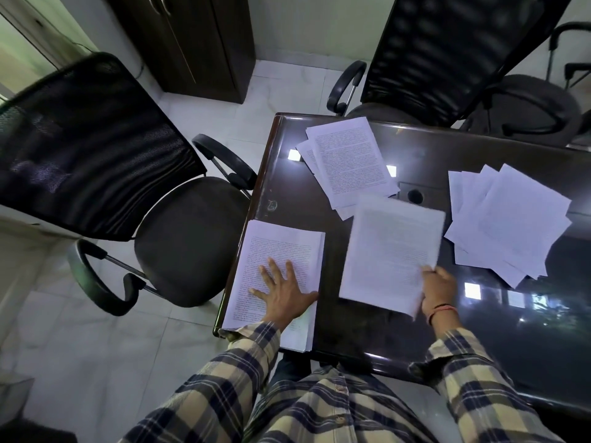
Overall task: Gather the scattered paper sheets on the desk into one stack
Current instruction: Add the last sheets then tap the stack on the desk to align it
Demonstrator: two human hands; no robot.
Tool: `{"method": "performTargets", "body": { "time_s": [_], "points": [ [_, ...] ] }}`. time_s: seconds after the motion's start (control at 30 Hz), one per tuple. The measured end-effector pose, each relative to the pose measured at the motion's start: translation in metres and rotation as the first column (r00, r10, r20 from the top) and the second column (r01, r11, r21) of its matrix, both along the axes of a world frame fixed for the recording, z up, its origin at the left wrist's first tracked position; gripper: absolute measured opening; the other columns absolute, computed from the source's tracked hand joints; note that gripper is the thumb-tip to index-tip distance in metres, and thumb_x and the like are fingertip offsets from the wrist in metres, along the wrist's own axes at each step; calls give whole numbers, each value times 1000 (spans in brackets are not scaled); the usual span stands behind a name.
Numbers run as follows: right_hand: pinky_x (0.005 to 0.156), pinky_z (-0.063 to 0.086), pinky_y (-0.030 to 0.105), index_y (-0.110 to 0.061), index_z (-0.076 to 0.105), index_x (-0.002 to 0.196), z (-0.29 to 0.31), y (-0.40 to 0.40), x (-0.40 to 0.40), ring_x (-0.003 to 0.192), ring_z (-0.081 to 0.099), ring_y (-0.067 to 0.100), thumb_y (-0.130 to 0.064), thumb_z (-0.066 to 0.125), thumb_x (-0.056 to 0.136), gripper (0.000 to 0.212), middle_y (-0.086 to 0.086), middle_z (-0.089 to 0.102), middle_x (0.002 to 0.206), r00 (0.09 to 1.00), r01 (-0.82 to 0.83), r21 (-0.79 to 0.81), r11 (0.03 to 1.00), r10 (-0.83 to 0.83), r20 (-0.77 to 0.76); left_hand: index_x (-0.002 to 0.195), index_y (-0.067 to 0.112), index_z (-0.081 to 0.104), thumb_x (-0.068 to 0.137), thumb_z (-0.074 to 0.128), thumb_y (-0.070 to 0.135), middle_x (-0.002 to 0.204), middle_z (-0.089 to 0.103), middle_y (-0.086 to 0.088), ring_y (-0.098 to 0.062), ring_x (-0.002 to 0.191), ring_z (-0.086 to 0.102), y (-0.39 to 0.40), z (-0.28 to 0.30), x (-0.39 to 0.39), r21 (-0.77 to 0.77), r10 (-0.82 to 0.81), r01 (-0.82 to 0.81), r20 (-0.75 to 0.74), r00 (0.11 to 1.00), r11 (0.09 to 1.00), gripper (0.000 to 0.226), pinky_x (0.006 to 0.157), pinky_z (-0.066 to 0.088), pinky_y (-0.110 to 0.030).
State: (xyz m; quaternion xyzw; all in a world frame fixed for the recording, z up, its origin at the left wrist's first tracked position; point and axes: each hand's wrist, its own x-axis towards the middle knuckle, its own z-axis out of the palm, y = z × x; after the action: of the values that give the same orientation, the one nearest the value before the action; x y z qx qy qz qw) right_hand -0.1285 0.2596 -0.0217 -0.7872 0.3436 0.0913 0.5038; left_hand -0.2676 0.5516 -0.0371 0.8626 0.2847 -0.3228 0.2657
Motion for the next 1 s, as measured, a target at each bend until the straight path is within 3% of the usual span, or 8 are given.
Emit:
{"method": "performTargets", "body": {
  "time_s": [0.13, 0.23, 0.33, 0.47, 0.6, 0.77, 0.87, 1.0],
  "points": [
    [41, 38, 16, -7, 68, 86, 17, 9, 6, 64, 45, 23, -14, 64, 95, 13, 9, 54, 75, 995, -97, 23, 995, 96, 31, 151, 17, 41, 98, 41, 70, 166, 28, -15, -38, 154, 24, 2, 19, 14, -135, 295, -269, 244, 924, 954, 75, 121, 20, -63],
    [60, 40, 26, -9, 71, 77, 13, 43, -4, 73, 45, 15, -15, 72, 93, 17, 5, 57, 77, 981, -192, 123, 974, 188, 43, 130, 11, 62, 100, 35, 70, 129, 69, -11, -28, 117, 66, 20, 46, 36, -642, 755, -522, 140, 640, 561, 72, 105, 52, -49],
    [63, 43, 27, -1, 73, 84, 6, 92, -26, 69, 49, 11, -9, 76, 89, 10, 4, 61, 77, 953, -302, 185, 935, 301, 32, 131, 11, 61, 100, 50, 63, 112, 75, -10, -22, 94, 75, 57, 59, 43, -828, 773, -489, -115, 624, 273, 62, 86, 60, -41],
    [58, 54, 33, -10, 70, 73, -12, 144, -61, 61, 63, 10, -16, 80, 86, 17, 4, 73, 74, 875, -455, 283, 844, 483, -35, 130, 0, 62, 93, 74, 14, 88, 78, -7, -22, 80, 73, 99, 48, 25, -709, 727, -487, 52, 685, 509, 41, 85, 58, -40],
    [53, 41, 28, -14, 54, 63, -23, 173, -88, 58, 53, 14, -24, 76, 89, 35, 0, 60, 63, 800, -564, 163, 810, 584, -137, 109, 10, 72, 97, 59, 59, 97, 79, -4, -23, 90, 76, 124, 38, 2, -643, 805, -611, 14, 594, 462, 52, 76, 61, -34],
    [50, 29, 31, -15, 38, 62, -22, 184, -103, 59, 42, 17, -28, 71, 93, 47, 1, 44, 60, 788, -586, 60, 808, 585, -193, 111, 7, 72, 87, 79, 5, 107, 75, -12, -17, 86, 71, 134, 20, -14, -411, 659, -552, 186, 729, 726, 25, 75, 57, -27],
    [53, 34, 31, -12, 42, 60, -22, 185, -100, 60, 50, 23, -37, 63, 98, 50, 3, 50, 61, 743, -635, -8, 772, 608, -279, 120, 5, 70, 87, 80, 6, 103, 70, -2, -12, 87, 65, 130, 19, -9, -278, 607, -542, 301, 735, 793, 34, 76, 52, -16],
    [69, 57, 38, -7, 63, 77, -21, 182, -100, 78, 70, 35, -49, 54, 98, 49, 12, 70, 83, 653, -725, -70, 685, 652, -387, 124, 13, 64, 96, 70, 21, 119, 66, -4, -20, 102, 65, 122, 18, -2, -226, 588, -544, 378, 715, 808, 30, 97, 56, -38]
  ]
}}
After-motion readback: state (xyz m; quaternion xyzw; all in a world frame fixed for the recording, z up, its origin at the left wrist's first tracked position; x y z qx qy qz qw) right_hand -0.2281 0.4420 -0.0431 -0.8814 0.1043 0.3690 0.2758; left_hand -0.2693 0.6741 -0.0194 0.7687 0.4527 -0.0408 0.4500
